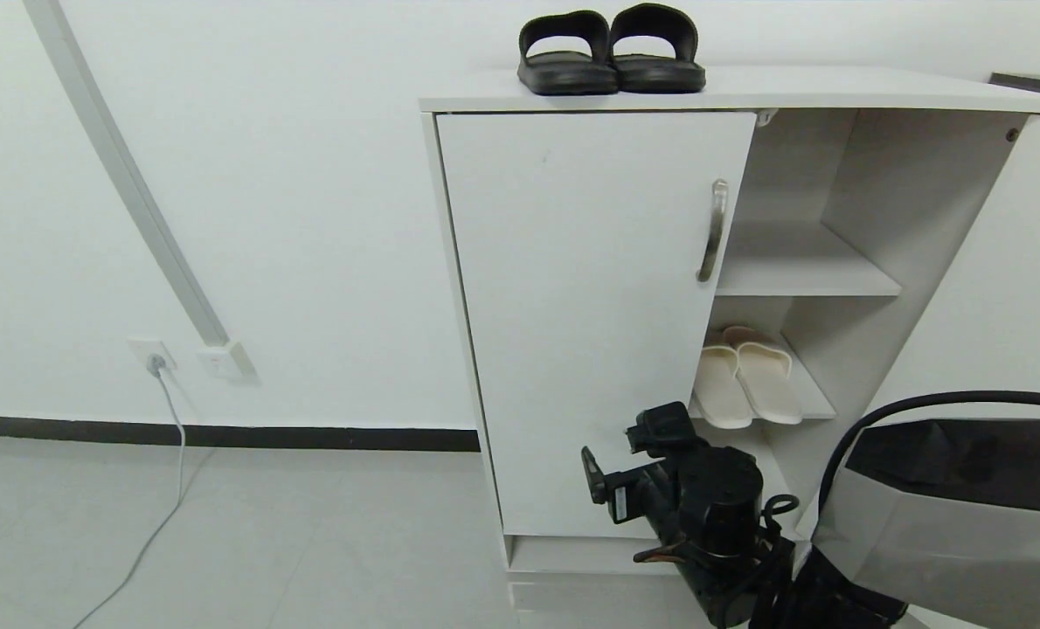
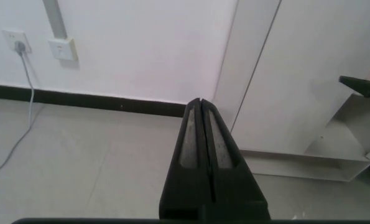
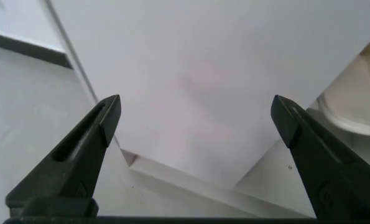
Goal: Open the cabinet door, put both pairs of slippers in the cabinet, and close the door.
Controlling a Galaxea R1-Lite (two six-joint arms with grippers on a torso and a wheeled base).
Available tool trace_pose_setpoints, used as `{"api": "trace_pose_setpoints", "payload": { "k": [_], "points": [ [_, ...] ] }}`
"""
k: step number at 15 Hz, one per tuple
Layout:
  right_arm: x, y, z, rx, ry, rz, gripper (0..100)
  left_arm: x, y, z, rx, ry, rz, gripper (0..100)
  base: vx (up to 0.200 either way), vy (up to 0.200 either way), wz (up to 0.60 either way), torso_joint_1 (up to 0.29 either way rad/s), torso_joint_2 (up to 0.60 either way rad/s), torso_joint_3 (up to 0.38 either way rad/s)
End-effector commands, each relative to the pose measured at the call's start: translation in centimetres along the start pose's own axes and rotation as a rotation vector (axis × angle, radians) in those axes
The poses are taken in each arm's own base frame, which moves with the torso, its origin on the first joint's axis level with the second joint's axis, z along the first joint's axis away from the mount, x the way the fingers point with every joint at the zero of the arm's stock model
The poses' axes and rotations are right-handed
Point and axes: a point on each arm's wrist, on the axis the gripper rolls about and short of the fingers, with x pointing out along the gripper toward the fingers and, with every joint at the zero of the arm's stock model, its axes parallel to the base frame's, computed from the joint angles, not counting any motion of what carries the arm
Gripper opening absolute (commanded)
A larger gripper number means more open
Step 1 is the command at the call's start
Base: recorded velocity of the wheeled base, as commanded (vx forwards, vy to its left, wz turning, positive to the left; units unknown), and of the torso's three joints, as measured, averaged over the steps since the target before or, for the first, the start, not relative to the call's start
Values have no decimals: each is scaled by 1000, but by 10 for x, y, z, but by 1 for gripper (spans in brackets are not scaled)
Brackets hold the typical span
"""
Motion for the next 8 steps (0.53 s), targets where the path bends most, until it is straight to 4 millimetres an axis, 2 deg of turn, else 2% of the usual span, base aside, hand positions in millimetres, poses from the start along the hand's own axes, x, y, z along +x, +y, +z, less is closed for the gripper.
{"api": "trace_pose_setpoints", "payload": {
  "k": [1, 8],
  "points": [
    [-1, -3, -2, -6, 9, 3, 100, 0, 0, 0, -1, -1, 0, 0, 0, 0, 0, 0, 0, 0],
    [-3, -3, -3, -9, 1, 31, 100, 0, 0, 0, 1, 2, 3, 0, 0, 0, 0, 0, 0, 0]
  ]
}}
